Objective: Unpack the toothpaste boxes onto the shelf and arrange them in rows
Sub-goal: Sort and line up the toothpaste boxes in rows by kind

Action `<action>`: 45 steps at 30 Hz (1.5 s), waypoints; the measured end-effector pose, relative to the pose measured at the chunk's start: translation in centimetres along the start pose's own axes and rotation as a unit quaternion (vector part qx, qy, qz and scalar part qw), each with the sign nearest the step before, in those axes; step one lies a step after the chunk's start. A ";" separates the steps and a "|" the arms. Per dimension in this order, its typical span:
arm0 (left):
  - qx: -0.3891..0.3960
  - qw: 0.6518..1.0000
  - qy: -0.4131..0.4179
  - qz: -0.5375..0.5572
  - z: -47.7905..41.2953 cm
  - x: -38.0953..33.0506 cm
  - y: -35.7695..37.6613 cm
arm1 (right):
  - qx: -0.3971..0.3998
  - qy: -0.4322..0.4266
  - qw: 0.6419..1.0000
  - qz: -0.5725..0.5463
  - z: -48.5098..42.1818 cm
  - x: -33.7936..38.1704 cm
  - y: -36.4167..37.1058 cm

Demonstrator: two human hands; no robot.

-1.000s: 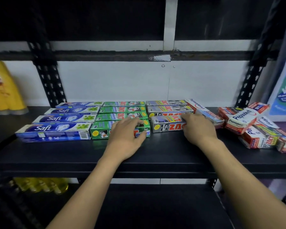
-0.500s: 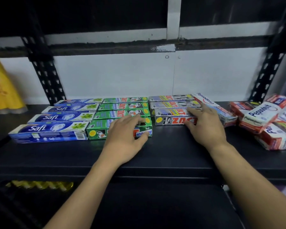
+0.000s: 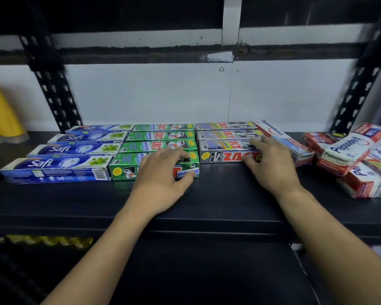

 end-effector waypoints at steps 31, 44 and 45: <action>0.003 1.000 -0.004 0.004 -0.1 0.3 0.2 | 0.021 0.012 0.999 0.027 0.4 0.1 -0.2; 0.002 1.000 -0.001 -0.002 -0.1 0.0 0.1 | 0.030 0.015 0.999 0.006 0.5 -0.1 0.1; 0.001 1.000 0.000 -0.005 -0.1 -0.1 0.1 | 0.022 0.015 1.000 -0.003 0.6 0.0 -0.2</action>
Point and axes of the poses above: each hand's wrist, its own z-axis away from the middle knuckle, its own y-axis out of the palm, x = y × z, the point moved 9 cm from there along -z, towards the middle knuckle, and after that the axes turned 11 degrees about z, right-handed, at the moved point
